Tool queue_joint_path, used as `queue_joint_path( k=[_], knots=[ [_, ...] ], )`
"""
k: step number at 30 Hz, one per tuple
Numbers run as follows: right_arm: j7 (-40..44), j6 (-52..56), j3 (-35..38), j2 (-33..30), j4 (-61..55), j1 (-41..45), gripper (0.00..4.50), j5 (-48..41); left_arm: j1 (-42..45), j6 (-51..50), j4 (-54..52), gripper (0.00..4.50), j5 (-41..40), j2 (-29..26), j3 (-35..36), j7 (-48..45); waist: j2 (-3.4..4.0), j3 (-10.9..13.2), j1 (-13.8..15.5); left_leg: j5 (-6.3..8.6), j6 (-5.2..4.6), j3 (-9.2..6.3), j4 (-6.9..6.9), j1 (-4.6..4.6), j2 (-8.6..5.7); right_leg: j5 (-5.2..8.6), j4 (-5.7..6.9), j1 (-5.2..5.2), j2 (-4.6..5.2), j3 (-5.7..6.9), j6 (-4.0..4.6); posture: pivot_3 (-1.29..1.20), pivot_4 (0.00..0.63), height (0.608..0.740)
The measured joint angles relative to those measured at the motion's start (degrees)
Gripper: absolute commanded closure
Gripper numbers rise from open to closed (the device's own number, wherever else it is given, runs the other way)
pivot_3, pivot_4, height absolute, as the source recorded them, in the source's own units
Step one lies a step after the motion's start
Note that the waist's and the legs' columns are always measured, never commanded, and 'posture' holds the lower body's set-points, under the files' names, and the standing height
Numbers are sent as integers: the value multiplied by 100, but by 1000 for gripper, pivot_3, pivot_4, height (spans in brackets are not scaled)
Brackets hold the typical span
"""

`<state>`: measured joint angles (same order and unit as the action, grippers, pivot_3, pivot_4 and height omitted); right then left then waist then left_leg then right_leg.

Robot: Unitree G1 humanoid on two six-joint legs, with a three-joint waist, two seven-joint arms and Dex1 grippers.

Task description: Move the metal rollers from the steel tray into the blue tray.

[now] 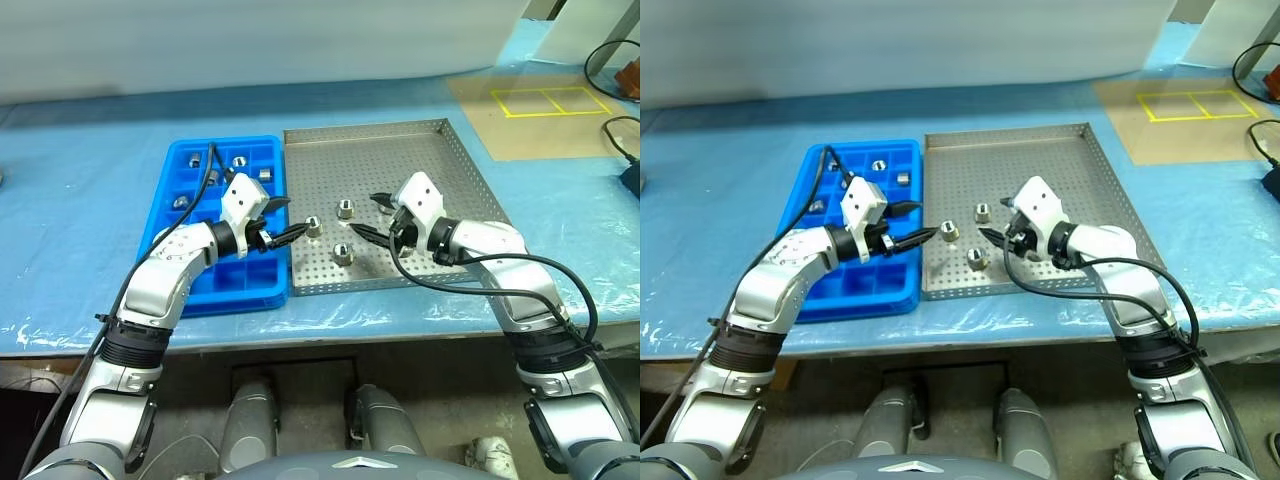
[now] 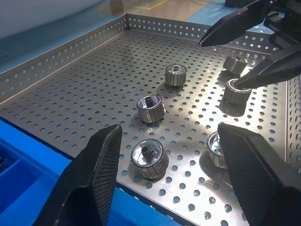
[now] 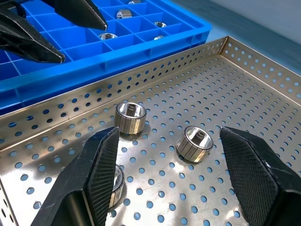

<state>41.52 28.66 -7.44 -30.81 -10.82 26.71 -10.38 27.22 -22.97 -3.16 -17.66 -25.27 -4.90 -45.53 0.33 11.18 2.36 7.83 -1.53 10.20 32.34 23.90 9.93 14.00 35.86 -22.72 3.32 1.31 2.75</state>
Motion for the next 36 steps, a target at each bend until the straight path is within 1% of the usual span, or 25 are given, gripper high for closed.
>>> queue_joint_path(
  k=[28, 32, 36],
  knots=[
    [-32, -22, 0, -17, -6, 4, 1024, 6, 237, 111, 185, 1070, 65, 13, -16, -139, 0, 0, 1, -1, -2, 0, 2, 0, -1, 0, 1, 1, 1, 0, 0, -159, 150, 740],
    [-25, -30, 0, -22, -5, 29, 1024, 18, 492, 241, 349, 1070, 110, 8, -103, -371, 0, 0, 1, -1, -3, 0, 2, 1, -1, 0, 1, 1, 1, 0, 0, -163, 150, 740],
    [5, -49, 1, -82, -4, 63, 1024, 18, 842, 637, 752, 1070, 299, -65, -400, -866, 0, 0, 2, -2, -4, 0, 2, 1, -2, 0, 1, 1, 1, 0, 0, -177, 150, 740]
  ],
)
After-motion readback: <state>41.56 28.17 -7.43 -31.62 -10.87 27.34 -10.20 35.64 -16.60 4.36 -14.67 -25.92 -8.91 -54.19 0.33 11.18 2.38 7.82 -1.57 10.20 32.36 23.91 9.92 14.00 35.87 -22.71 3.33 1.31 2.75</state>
